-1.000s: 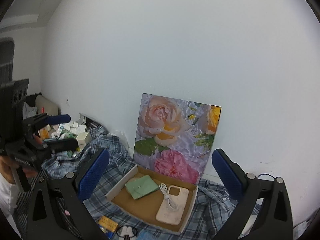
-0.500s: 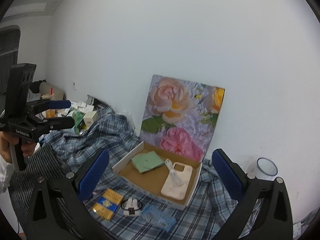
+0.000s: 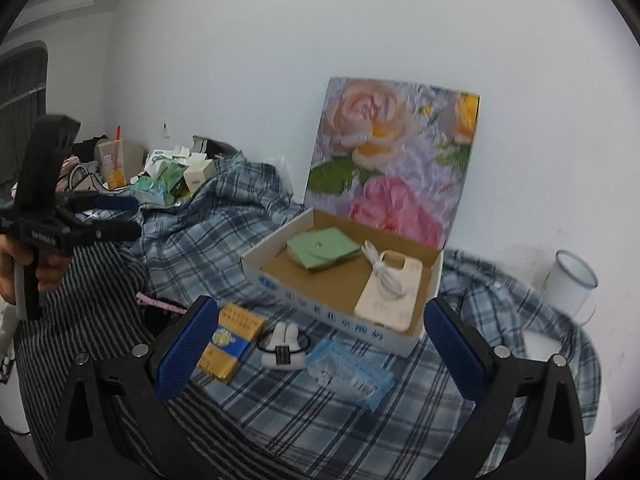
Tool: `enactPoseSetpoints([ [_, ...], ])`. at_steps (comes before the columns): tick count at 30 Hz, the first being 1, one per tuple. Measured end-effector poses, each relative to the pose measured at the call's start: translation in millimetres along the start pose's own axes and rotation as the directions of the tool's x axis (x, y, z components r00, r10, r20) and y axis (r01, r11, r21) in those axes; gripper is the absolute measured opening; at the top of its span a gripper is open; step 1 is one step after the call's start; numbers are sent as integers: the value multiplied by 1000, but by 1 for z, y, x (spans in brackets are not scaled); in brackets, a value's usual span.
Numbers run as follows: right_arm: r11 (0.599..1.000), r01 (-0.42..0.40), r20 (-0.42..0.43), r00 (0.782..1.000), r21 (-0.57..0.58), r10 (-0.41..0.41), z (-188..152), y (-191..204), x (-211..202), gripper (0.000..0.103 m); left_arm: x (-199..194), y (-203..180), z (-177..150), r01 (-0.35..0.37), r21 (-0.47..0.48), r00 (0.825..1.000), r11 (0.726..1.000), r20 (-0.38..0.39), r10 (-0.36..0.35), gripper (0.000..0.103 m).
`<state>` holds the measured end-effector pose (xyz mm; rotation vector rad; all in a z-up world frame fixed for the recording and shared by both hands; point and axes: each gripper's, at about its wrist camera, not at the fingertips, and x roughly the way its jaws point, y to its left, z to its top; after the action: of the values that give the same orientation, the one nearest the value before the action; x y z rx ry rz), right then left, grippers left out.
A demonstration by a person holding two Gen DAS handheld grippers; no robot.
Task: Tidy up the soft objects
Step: 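Move the left tool to the pink strap and grasp it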
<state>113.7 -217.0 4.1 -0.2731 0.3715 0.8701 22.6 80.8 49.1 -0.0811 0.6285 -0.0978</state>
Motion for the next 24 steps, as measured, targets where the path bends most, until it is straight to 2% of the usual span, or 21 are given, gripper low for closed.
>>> enactPoseSetpoints([
  [9,999,-14,-50,999,47,16,-15,-10,15,102,24,4,-32,-7,-18,992,1000,-127,5,103],
  [15,998,-28,-88,996,58,34,-25,-11,26,102,39,5,-54,4,-25,971,1000,-238,-10,103],
  [24,997,-41,-159,986,70,52,-38,-11,44,102,48,4,-55,52,-47,961,998,-269,-63,101],
])
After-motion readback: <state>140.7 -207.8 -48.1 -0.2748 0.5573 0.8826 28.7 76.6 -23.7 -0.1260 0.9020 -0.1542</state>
